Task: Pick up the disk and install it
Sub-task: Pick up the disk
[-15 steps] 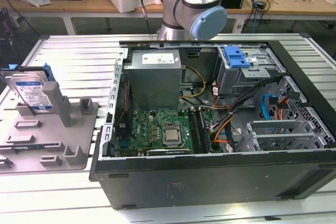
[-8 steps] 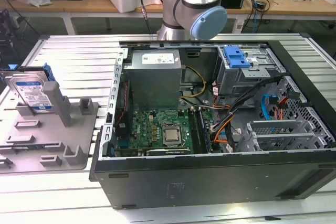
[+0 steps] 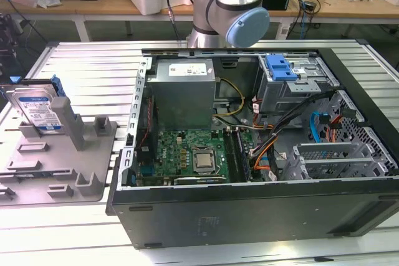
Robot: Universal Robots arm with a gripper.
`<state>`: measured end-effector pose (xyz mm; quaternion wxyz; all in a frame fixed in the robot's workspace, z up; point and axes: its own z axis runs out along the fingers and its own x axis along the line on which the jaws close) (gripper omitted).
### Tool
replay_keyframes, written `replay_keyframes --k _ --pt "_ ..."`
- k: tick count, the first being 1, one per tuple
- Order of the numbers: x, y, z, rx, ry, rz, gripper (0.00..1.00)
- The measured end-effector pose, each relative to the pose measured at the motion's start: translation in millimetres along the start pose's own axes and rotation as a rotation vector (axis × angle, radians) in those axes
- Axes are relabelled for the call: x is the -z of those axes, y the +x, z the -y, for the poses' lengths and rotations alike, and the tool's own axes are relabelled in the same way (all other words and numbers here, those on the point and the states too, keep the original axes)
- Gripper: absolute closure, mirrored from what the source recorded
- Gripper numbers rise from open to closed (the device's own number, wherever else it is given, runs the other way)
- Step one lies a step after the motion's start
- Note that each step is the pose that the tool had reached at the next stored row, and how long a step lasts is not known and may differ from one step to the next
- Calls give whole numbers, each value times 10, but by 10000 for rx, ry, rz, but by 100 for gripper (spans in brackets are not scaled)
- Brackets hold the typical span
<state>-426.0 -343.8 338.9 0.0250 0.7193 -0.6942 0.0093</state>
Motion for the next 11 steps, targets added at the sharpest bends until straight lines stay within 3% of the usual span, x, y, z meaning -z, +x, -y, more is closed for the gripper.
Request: replay_keyframes --k 11 --pt "-63 -1 -7 1 0 3 52"
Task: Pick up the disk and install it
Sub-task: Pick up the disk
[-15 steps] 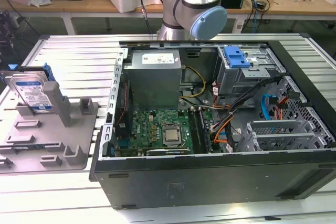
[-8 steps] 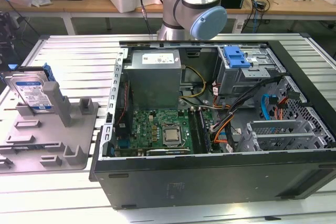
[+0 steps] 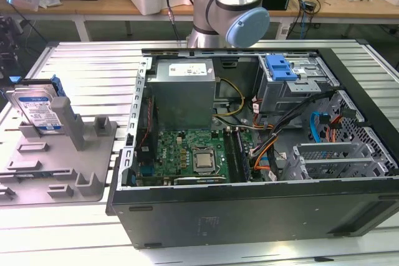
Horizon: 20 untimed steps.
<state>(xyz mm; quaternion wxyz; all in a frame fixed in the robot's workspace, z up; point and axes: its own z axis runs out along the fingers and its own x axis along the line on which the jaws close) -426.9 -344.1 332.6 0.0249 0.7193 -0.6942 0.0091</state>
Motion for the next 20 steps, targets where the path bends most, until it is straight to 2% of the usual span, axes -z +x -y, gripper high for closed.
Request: replay_keyframes --k 20 --pt "-111 -5 -17 0 1 23 52"
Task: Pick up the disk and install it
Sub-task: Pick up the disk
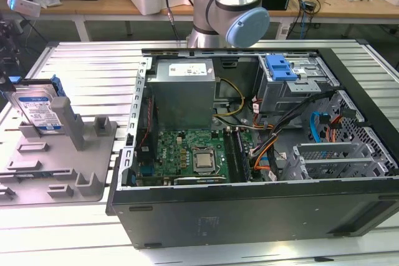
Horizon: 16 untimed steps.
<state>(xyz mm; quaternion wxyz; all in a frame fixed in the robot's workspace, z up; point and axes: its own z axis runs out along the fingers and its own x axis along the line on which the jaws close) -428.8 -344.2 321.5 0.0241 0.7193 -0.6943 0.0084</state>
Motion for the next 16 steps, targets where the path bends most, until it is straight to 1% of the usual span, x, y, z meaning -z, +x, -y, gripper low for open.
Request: replay_keyframes --k 16 --pt "-73 -4 -19 2 6 112 52"
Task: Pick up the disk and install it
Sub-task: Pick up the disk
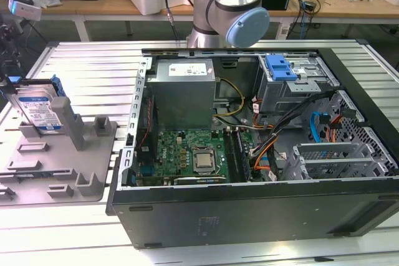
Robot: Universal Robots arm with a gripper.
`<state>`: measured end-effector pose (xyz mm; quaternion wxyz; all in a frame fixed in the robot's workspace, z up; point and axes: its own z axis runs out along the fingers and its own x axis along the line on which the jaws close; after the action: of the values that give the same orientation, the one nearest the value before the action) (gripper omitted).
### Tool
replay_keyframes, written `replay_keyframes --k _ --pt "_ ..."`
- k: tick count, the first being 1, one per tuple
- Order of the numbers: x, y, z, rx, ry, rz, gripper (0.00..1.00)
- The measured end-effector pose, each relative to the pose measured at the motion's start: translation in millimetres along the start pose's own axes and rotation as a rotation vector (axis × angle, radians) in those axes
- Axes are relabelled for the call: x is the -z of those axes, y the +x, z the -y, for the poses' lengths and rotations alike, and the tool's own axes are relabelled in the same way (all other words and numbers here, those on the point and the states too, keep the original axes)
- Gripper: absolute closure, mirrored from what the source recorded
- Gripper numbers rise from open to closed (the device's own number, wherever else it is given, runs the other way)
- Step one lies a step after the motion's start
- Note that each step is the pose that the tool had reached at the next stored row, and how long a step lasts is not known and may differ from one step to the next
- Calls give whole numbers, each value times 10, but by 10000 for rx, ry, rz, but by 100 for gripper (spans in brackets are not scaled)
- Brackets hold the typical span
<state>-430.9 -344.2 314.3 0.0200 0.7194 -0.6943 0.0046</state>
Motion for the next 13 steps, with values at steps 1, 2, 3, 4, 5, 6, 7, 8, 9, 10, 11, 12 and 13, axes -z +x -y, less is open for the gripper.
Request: replay_keyframes --k 1,2,3,4,5,6,7,8,9,10,11,12,13 --pt "-6 0 -1 0 0 7 52" --pt "-13 -1 -2 0 0 14 52" --pt "-16 -1 -3 0 0 18 52" --pt "-22 0 -3 0 1 23 52" --pt "-28 1 -4 0 1 29 52" --pt "-32 2 -4 1 1 33 52" --pt "-36 3 -4 2 1 37 52" --pt "-41 4 -5 1 1 42 52" --pt "-43 5 -5 1 1 43 52" --pt "-46 7 -5 2 1 46 52" --pt "-48 9 -4 2 2 50 52" --pt "-51 11 -4 1 3 53 52" --pt "-53 13 -4 2 4 57 52"
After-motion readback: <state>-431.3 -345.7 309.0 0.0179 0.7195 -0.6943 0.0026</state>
